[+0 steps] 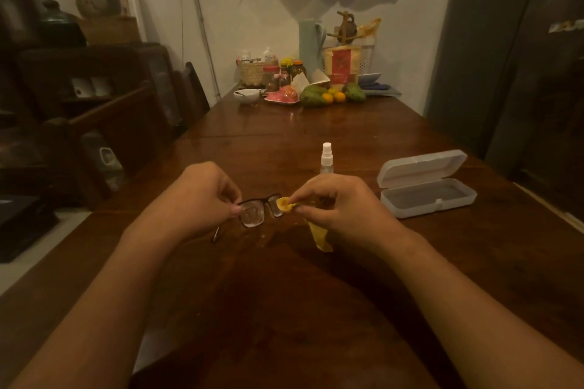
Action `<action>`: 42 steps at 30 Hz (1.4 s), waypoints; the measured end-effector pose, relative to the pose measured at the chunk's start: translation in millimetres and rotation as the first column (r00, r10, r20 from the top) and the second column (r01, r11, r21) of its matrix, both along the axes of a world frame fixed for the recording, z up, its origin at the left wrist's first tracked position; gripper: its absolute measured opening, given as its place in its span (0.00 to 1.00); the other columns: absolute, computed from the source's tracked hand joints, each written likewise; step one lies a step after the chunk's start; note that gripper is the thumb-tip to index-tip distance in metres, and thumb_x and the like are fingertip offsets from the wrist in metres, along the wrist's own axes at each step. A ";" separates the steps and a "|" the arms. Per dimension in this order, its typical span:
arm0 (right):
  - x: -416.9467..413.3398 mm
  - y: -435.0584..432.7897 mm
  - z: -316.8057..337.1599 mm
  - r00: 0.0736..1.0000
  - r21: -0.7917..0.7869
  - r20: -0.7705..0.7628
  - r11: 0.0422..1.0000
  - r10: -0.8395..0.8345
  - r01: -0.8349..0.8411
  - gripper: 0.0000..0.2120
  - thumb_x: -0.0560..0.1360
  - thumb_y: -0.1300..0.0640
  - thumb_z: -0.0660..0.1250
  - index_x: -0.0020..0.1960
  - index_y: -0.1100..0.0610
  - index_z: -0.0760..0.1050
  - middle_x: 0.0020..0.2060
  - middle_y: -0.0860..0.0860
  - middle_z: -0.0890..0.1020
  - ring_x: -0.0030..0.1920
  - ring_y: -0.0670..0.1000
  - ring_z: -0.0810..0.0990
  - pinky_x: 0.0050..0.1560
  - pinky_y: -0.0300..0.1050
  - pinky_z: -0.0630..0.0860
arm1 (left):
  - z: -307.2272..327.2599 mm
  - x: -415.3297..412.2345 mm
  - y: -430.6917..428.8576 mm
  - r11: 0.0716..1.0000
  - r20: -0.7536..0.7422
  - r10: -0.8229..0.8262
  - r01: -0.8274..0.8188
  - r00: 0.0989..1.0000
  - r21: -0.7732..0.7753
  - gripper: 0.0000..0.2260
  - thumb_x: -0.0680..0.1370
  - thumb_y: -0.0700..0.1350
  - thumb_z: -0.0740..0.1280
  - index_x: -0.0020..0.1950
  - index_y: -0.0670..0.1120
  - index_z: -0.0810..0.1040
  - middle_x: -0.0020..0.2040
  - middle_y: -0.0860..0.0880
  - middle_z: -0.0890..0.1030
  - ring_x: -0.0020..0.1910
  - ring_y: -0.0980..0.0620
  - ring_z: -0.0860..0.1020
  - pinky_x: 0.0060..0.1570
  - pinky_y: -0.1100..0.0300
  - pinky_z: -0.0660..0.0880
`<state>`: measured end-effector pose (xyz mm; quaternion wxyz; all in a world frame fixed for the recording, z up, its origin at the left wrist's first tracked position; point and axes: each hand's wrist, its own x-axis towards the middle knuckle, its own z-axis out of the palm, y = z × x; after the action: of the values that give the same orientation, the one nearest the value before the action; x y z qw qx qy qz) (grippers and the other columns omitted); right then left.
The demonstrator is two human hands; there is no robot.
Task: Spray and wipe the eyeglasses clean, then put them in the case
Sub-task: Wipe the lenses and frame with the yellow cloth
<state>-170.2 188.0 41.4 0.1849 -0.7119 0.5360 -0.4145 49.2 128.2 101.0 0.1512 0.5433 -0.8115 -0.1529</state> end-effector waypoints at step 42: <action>22.7 13.8 13.6 0.925 -0.604 -0.307 0.797 -0.223 -0.008 0.14 0.77 0.63 0.71 0.62 0.57 0.81 0.58 0.51 0.81 0.54 0.52 0.75 0.51 0.42 0.72 | -5.7 -18.1 18.9 0.969 -0.611 -0.229 0.121 0.758 -0.214 0.08 0.65 0.39 0.67 0.34 0.51 0.84 0.28 0.48 0.82 0.32 0.56 0.77 0.38 0.60 0.71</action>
<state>-147.5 201.8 55.0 -0.1740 -0.7653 0.4438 -0.4325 31.1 147.2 95.3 0.4428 0.3679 -0.7706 -0.2735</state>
